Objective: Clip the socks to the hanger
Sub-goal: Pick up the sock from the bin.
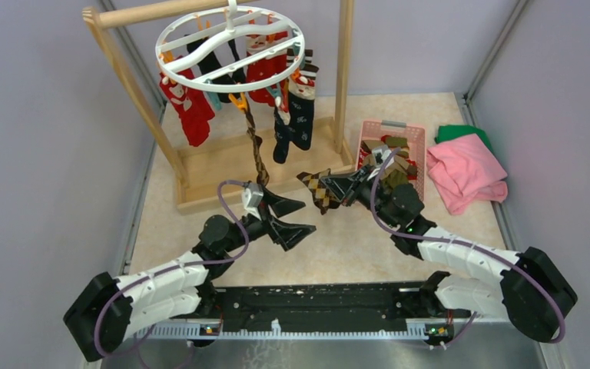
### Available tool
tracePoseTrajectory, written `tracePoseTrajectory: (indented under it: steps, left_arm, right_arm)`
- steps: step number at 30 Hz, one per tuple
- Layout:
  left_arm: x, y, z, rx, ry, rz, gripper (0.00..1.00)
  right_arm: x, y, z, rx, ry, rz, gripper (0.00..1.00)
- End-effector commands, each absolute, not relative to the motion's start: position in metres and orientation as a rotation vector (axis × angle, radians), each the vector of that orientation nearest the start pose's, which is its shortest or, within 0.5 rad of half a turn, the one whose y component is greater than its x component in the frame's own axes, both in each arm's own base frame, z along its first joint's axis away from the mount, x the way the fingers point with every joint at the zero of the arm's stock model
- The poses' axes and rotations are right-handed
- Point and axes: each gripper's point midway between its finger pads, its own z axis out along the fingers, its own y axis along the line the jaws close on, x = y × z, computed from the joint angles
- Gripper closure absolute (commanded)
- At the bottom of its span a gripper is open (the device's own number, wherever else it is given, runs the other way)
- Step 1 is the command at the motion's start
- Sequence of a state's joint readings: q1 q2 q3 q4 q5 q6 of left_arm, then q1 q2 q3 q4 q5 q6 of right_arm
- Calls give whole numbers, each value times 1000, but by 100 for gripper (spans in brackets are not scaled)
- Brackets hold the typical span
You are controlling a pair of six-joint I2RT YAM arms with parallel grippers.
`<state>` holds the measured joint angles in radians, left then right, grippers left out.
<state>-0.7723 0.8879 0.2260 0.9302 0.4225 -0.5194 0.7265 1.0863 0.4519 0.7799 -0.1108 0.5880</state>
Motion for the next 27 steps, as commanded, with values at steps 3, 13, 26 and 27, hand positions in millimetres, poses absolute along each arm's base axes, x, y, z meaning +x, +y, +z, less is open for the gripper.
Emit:
tracePoseTrajectory:
  steps: [3, 13, 26, 27]
  left_arm:
    - [188, -288, 247, 448, 1334, -1205, 3]
    - [227, -299, 225, 259, 1476, -1089, 19]
    - [235, -320, 236, 255, 1474, -1150, 27]
    - [234, -320, 238, 245, 1474, -1160, 26]
  right_arm:
    - [257, 290, 283, -116, 1426, 1205, 100]
    - [256, 298, 280, -107, 1444, 1220, 100]
    - [254, 294, 276, -114, 1448, 1197, 100]
    - [254, 293, 276, -117, 1448, 1193, 100]
